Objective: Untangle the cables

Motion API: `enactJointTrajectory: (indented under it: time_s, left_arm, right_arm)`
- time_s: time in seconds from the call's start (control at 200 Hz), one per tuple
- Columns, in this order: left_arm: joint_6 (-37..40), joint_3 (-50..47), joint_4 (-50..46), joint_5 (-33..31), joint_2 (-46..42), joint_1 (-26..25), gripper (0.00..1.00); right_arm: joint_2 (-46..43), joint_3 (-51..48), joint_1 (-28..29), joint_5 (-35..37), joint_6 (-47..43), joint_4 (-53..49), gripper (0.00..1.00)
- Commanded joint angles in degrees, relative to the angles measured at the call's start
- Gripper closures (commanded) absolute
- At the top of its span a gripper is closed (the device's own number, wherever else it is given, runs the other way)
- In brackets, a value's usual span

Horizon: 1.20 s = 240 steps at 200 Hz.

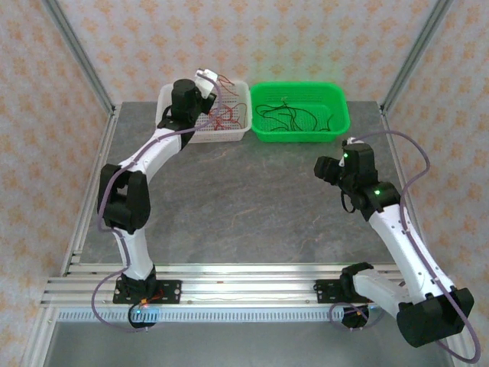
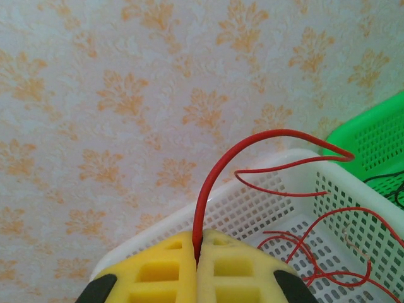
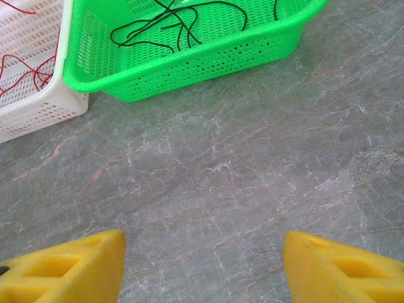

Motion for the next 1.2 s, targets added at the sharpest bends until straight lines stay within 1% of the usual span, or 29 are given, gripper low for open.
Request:
enactJointTrajectory:
  time_s: [0.0, 0.165, 0.531, 0.586, 0.656, 0.781, 0.831, 0.916, 0.966, 1.016, 1.131, 1.196]
  left_arm:
    - [-2.58, -2.33, 7.58, 1.26, 1.77, 1.06, 1.00]
    - [-3.33, -6.01, 10.65, 0.06, 3.88, 2.12, 1.00]
    - [-4.44, -10.04, 11.35, -1.56, 5.25, 3.35, 1.00]
    - [-4.77, -10.05, 11.06, -1.64, 5.34, 3.39, 0.93]
    - [-5.47, -10.04, 10.97, -1.48, 5.26, 3.40, 0.81]
    - [-7.25, -9.95, 10.81, 0.56, 4.33, 3.42, 0.64]
    - [-7.96, -9.78, 10.38, 1.85, 3.67, 3.38, 0.59]
    - [-9.61, -9.51, 8.84, 4.33, 2.08, 3.41, 0.54]
    - [-10.64, -8.89, 5.95, 7.00, 0.87, 3.41, 0.50]
    - [-10.79, -5.92, -1.61, 10.86, 0.25, 3.43, 0.48]
    - [-11.82, 3.39, -23.04, 18.49, 0.83, 3.44, 0.49]
    - [-13.30, 5.16, -30.20, 21.03, 0.29, 3.41, 0.54]
  right_arm:
    - [0.29, -0.31, -0.06, 1.38, 0.96, -0.82, 0.34]
    - [0.81, -0.56, -0.04, 1.27, 1.05, -0.84, 0.34]
    - [0.53, -1.08, 0.06, 0.92, 1.47, -0.98, 0.34]
    - [0.31, -1.28, 0.06, 0.83, 1.50, -0.99, 0.34]
    - [0.06, -1.71, 0.06, 0.93, 1.72, -1.01, 0.34]
    - [-0.04, -2.46, 0.10, 1.03, 1.87, -1.01, 0.34]
    - [-0.09, -2.75, 0.04, 1.09, 1.98, -0.93, 0.34]
    - [0.00, -3.12, 0.11, 1.27, 2.08, -0.68, 0.34]
    - [0.17, -3.30, 0.14, 1.41, 2.03, -0.57, 0.34]
    - [0.63, -3.30, 0.13, 1.44, 2.00, -0.58, 0.33]
    - [2.20, -3.00, 0.14, 1.63, 1.48, -1.11, 0.33]
    - [2.93, -2.78, 0.14, 1.84, 0.99, -1.37, 0.33]
